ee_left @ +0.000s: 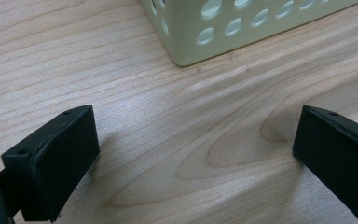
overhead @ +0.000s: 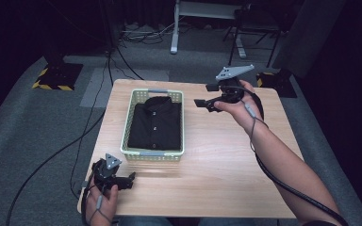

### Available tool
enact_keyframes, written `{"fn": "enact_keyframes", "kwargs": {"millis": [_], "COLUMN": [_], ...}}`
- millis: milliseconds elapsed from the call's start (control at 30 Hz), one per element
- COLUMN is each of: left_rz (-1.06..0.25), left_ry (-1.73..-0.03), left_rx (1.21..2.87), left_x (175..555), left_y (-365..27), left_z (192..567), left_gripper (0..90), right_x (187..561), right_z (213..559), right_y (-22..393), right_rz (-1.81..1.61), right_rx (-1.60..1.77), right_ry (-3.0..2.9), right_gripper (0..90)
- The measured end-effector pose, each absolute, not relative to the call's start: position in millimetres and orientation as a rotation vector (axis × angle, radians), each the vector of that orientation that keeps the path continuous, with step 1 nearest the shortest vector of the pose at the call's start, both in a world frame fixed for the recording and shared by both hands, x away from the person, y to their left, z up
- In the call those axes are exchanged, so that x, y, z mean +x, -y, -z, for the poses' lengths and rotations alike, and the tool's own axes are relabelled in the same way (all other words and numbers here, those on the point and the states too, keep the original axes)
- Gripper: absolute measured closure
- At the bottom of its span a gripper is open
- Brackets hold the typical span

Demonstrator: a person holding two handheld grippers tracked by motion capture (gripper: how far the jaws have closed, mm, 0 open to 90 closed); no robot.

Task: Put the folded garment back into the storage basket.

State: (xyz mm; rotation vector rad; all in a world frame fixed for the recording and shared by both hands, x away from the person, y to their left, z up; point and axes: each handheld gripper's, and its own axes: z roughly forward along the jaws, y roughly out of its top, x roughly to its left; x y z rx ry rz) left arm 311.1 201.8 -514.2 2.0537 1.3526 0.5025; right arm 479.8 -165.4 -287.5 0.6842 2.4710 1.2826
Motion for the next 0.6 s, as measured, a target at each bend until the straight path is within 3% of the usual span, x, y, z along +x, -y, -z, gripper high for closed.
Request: {"fn": "enact_keyframes", "kwargs": {"millis": [600], "left_rz": [-0.503], "left_ry": [-1.353], "left_rx": [2.054], "left_x": [311.1], "left_y": [-201.8], "left_z": [514.2], "left_gripper": [0.3], "right_x": [473.0], "right_z": [286.1], "right_y": [200.7], "right_rz": [-1.272], "right_rx": [0.727], "right_ry": [-2.448], "right_gripper": [21.2]}}
